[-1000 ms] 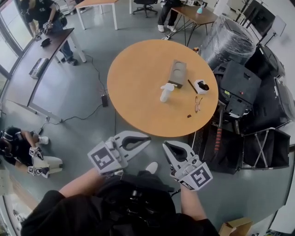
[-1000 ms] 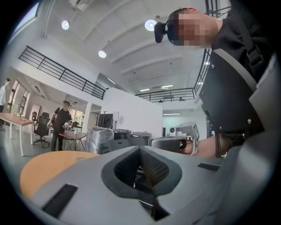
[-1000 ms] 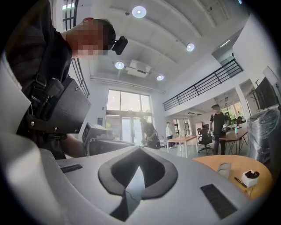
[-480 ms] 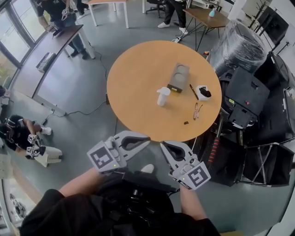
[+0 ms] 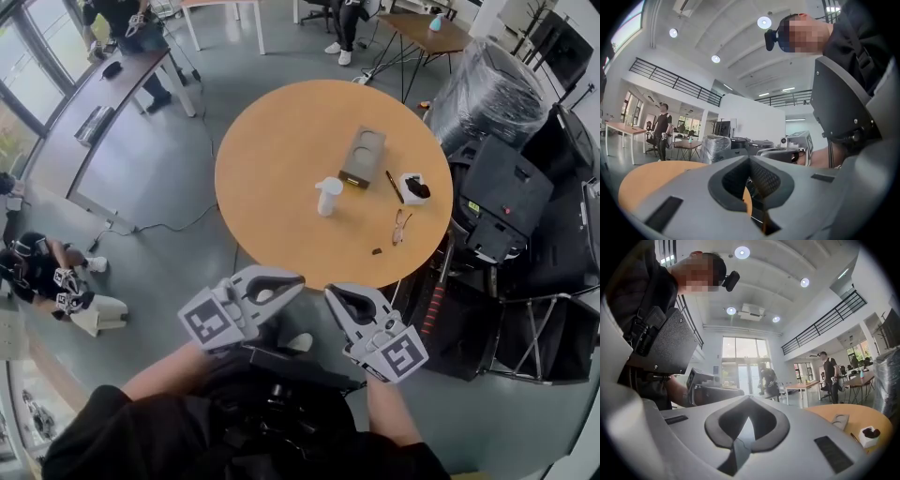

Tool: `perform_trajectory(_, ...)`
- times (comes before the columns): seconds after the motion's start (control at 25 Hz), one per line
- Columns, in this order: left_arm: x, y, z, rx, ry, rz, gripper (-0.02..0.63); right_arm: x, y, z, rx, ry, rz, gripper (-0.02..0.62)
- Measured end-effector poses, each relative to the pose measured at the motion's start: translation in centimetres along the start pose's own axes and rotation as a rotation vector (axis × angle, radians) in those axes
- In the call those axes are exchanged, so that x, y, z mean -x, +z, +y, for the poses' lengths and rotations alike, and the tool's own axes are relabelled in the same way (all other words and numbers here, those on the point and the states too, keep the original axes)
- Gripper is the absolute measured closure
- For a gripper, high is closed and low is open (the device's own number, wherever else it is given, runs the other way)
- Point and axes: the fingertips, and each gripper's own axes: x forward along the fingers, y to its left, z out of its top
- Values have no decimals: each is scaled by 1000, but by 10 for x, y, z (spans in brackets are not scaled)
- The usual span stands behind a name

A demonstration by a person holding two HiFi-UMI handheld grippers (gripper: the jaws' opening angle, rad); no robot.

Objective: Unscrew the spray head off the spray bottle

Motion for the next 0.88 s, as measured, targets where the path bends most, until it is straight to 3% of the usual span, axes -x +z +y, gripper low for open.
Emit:
perform_trajectory(0.28,-13,-1,33,8,-34,5,604,-24,3,-26,1,-34,8,588)
perform_trajectory(0.72,-36,-2,135,-5,-136,4,603,-94,-2,-100,10,-134,39,586)
perform_trajectory(0.88,-40,5,174,-51,-173,-1,603,-127,1,-130,8,-175,40,586)
